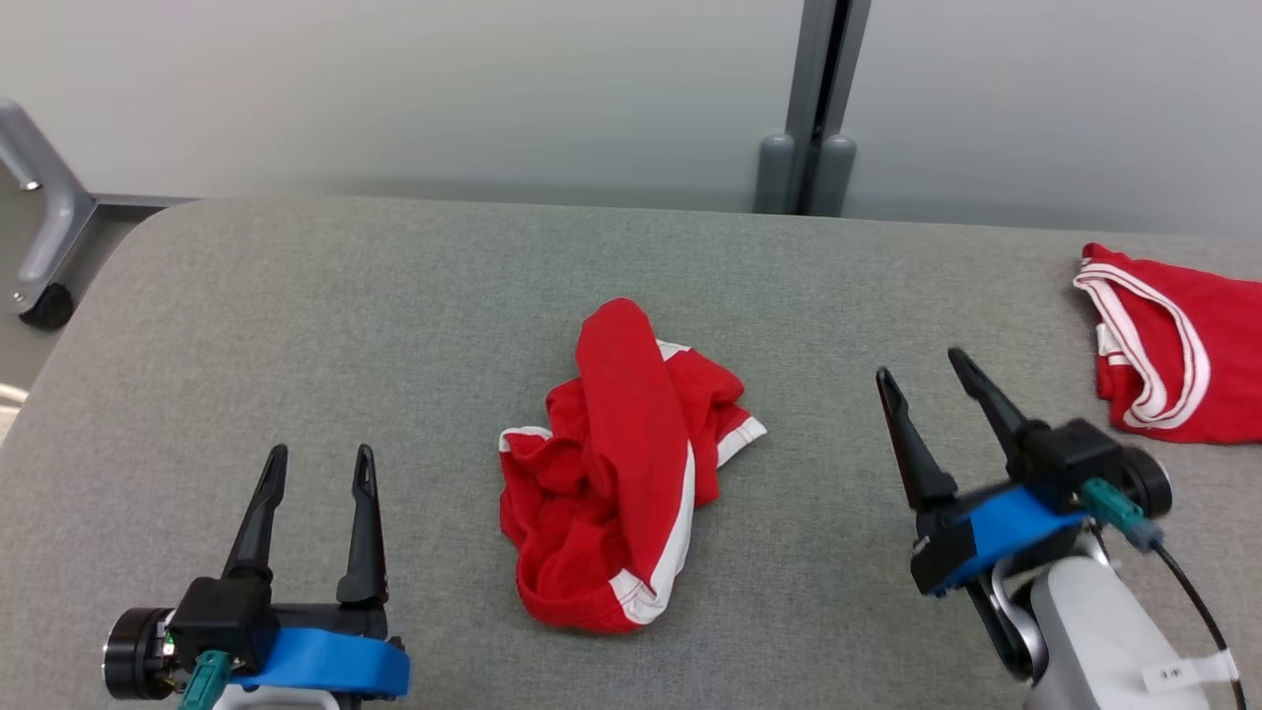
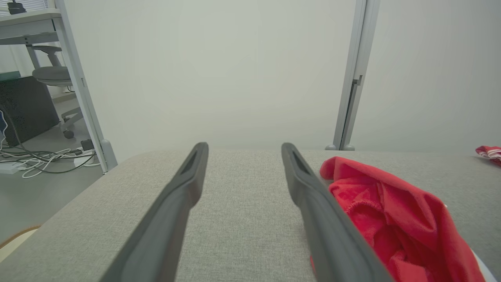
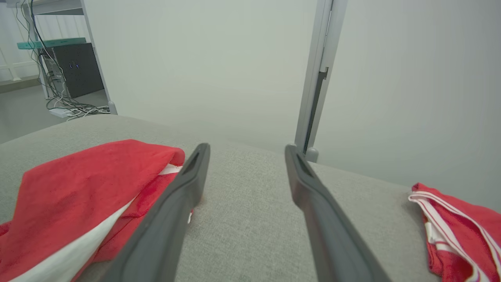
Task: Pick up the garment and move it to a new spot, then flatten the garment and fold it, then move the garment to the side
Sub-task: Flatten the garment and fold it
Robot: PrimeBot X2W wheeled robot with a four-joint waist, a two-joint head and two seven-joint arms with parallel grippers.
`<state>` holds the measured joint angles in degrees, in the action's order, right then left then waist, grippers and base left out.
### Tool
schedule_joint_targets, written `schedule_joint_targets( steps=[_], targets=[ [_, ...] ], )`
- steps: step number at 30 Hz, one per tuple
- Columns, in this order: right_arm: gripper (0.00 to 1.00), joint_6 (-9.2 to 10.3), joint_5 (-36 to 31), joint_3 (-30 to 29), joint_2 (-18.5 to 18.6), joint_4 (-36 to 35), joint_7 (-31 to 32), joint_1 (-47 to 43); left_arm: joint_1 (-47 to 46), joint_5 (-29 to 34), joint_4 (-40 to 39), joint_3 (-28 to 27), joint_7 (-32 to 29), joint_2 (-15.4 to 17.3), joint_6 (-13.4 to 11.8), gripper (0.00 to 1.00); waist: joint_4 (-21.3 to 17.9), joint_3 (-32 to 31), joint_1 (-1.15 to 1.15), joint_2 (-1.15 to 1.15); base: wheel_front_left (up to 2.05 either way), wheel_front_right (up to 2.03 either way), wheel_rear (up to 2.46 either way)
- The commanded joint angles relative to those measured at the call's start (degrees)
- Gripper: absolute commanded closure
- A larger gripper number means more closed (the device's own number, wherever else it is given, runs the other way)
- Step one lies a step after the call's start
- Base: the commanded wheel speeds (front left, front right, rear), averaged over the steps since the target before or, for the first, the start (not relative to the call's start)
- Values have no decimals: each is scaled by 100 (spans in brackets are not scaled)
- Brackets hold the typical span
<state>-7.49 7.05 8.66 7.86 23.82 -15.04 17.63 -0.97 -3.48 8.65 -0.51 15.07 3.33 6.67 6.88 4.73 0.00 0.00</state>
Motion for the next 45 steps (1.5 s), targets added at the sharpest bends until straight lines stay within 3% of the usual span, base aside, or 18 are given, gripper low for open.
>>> schedule_joint_targets(
  steps=[1, 17, 26, 33, 34, 35, 45],
  targets=[
    [0, -1, 30, 63, 44, 59, -19, 208, -106, -14, 2, 37, 14, -10, 40, 0, 155, 143, 0, 0, 0, 0, 0],
    [0, -1, 291, 1444, 276, 2743, 327, 3165, -819, -499, -74, 695, 14, -46, -148, 0, 1022, 1107, 0, 0, 0, 0, 0],
    [0, -1, 743, 1953, 240, 4152, 589, 3654, -1088, -751, -69, 1119, 14, -46, -300, 0, 1408, 1474, 0, 0, 0, 0, 0],
    [0, -2, 988, 2352, 148, 4657, 891, 3649, -1111, -797, -60, 1220, 14, -46, -371, 0, 1462, 1494, 0, 0, 0, 0, 0],
    [62, -2, 1039, 2409, 131, 4683, 930, 3631, -1107, -795, -53, 1222, 14, -46, -384, 0, 1450, 1482, 0, 0, 0, 0, 0],
    [100, -2, 1091, 2466, 116, 4697, 966, 3622, -1107, -794, -50, 1217, 14, -46, -394, 0, 1432, 1470, 0, 0, 0, 0, 0],
    [100, 0, 1469, 2848, 283, 4447, 237, 3728, -980, -682, -6, 1061, 14, -46, -359, 0, 1040, 1133, 0, 0, 0, 0, 0]
  ],
)
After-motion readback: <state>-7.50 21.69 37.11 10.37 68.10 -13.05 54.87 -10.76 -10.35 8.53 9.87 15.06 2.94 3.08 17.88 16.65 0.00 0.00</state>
